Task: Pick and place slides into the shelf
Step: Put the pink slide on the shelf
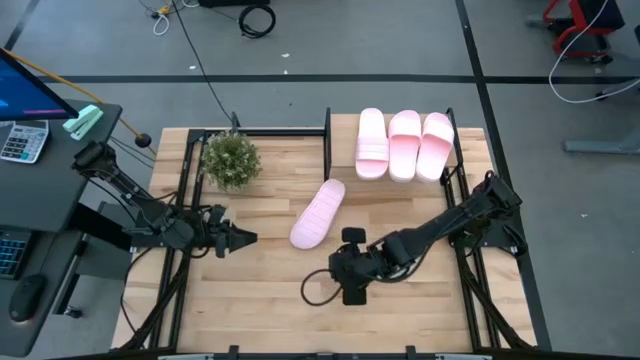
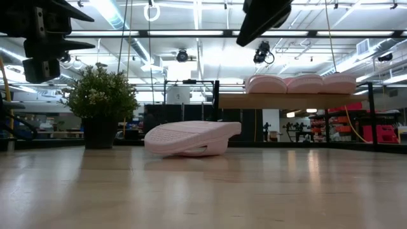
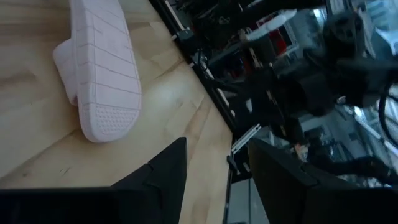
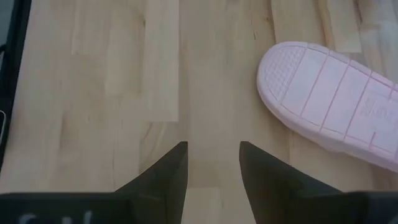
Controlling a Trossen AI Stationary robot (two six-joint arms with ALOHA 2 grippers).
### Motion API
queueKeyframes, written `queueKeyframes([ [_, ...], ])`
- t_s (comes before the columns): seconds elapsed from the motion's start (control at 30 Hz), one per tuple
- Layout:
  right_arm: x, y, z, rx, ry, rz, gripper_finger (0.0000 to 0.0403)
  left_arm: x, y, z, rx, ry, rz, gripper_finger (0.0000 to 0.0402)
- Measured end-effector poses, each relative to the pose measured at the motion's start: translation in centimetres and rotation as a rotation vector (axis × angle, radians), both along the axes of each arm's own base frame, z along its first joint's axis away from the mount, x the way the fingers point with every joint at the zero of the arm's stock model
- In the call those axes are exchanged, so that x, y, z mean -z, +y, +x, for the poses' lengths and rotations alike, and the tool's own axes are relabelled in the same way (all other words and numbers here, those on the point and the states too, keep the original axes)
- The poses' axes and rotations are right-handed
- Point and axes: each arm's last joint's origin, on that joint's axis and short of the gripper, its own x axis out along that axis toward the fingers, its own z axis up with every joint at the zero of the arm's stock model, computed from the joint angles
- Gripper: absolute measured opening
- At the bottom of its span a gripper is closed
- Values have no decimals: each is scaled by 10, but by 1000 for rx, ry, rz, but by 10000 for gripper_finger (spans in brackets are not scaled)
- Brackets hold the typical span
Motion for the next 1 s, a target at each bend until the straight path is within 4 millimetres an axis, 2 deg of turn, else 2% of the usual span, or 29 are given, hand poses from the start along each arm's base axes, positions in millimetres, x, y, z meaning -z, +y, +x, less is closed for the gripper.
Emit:
queueKeyframes([
  [0.13,0,9,-4,23,-13,7,149,0,2,0,-75,-11,-7,178],
  [0.3,-1,10,-6,48,-22,14,149,5,2,4,-176,-10,-136,180],
  [0.63,-11,-18,9,148,-67,-14,150,33,-8,23,-240,84,-202,185],
  [1.0,-11,-30,13,76,-36,-34,151,53,-3,52,-276,82,-299,187],
])
